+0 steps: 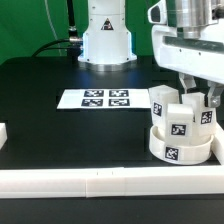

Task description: Assemble stool

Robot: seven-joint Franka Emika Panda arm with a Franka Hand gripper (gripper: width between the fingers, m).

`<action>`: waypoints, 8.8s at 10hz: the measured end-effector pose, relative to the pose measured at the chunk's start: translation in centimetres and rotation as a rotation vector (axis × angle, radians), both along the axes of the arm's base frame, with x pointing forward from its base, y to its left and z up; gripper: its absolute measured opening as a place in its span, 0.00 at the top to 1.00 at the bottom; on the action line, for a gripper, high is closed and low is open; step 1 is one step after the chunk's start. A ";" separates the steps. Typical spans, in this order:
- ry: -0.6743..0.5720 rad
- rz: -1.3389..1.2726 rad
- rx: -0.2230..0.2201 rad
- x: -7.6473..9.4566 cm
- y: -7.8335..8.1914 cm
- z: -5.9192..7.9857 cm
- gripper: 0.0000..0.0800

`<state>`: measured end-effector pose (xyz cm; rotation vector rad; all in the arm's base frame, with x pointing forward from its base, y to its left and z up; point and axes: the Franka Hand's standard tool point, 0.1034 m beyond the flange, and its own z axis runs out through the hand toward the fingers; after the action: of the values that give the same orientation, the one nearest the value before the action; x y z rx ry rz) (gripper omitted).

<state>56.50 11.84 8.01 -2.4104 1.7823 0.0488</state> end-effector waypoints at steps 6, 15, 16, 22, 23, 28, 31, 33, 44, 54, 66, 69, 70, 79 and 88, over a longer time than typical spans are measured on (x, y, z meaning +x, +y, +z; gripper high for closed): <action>0.042 -0.386 0.058 0.1 -0.3 -0.1 0.58; 0.057 -0.916 0.181 -0.1 -0.1 -0.2 0.46; 0.054 -0.910 0.183 0.0 -0.1 0.0 0.46; -0.030 -0.641 0.191 0.1 0.3 2.5 0.19; -0.039 -0.509 0.159 0.0 0.6 2.1 0.19; -0.116 0.200 0.046 1.4 1.8 3.0 0.19; -0.153 0.436 0.017 1.4 1.8 3.0 0.19; -0.185 0.833 -0.089 1.7 1.9 3.3 0.19; -0.217 1.815 -0.124 1.7 0.3 2.3 0.19; -0.229 1.784 -0.161 1.2 -0.3 1.1 0.52; -0.214 1.708 -0.147 0.8 0.0 0.9 0.65; -0.212 1.704 -0.144 0.6 0.2 0.8 0.27; -0.212 1.705 -0.143 0.6 0.2 0.8 0.21; -0.195 1.695 -0.132 0.4 -0.1 -0.4 0.22; -0.143 1.207 -0.099 0.2 0.0 -0.4 0.58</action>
Offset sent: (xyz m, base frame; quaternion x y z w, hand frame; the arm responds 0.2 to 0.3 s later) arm 0.0000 0.0000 0.0000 0.0000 0.0000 0.1938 0.9810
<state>56.75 11.89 7.63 -3.0351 0.0842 -0.0833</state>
